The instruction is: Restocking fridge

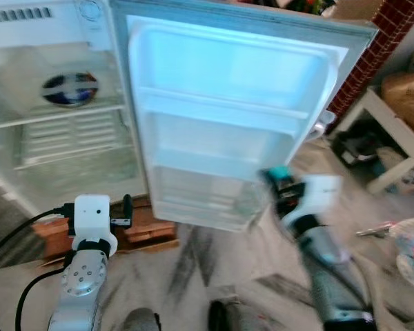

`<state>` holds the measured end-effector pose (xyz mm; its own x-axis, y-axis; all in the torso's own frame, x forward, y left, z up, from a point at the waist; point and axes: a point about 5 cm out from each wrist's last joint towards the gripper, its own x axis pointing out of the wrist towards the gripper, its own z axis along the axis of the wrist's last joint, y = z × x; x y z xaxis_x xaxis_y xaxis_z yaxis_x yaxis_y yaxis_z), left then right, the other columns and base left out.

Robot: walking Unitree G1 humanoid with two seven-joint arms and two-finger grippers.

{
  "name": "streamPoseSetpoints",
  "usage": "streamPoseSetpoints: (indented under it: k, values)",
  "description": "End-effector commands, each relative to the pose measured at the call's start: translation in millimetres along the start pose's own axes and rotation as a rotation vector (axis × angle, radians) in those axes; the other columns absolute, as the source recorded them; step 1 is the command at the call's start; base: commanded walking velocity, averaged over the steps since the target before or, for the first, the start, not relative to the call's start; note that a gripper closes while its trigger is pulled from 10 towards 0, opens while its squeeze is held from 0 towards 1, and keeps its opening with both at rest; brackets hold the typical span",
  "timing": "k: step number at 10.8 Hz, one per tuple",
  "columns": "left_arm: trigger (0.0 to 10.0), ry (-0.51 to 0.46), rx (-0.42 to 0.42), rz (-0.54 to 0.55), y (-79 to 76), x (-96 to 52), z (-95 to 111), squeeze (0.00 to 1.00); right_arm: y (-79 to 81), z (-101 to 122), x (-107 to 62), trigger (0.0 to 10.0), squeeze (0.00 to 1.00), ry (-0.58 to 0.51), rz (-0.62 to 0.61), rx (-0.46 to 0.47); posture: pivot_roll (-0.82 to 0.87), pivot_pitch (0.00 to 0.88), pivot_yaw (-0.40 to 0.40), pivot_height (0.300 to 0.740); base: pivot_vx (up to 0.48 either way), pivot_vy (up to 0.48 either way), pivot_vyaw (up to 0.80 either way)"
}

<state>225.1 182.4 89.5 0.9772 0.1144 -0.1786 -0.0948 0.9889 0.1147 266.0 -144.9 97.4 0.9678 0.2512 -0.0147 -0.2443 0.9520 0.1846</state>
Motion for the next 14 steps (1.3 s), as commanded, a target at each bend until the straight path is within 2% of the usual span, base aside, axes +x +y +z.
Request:
streamPoseSetpoints:
  k: [1, 3, 7, 8, 9, 14]
  values:
    - [10.0, 0.014, -0.019, 0.002, -0.1, -2.1, 0.3, 0.00, -4.2, 8.8, -2.0, 10.0, 0.00, -0.032, -0.003, -0.012, 0.16, 0.132, -0.086, 0.726, 0.000, 0.000, 0.00]
    - [10.0, 0.055, -0.058, -0.003, -1.8, -3.1, -1.3, 0.00, -4.0, 8.3, -4.2, 10.0, 0.00, -0.024, 0.012, 0.005, 0.15, 0.134, -0.082, 0.681, 0.000, 0.000, 0.00]
    - [10.0, 0.062, -0.063, -0.006, -2.4, -1.9, 0.6, 0.00, -1.0, 8.0, -3.9, 10.0, 0.00, -0.021, 0.043, 0.018, 0.15, 0.139, -0.085, 0.611, 0.000, 0.000, 0.00]
    - [10.0, 0.053, -0.058, -0.007, -2.6, -1.5, 1.1, 0.00, -1.1, 6.8, -4.0, 10.0, 0.00, -0.012, 0.043, 0.016, 0.16, 0.135, -0.087, 0.611, 0.000, 0.000, 0.00]
    - [10.0, -0.010, 0.025, 0.000, -0.5, 1.1, 6.7, 0.00, -0.7, 6.9, -3.1, 10.0, 0.00, -0.015, 0.046, 0.020, 0.16, 0.136, -0.084, 0.611, 0.000, 0.000, 0.00]
    - [10.0, -0.047, 0.072, 0.018, 7.8, 9.2, 14.6, 0.00, 3.9, 11.1, 5.8, 10.0, 0.00, -0.038, 0.089, -0.007, 0.17, 0.148, -0.080, 0.611, 0.000, 0.000, 0.00]
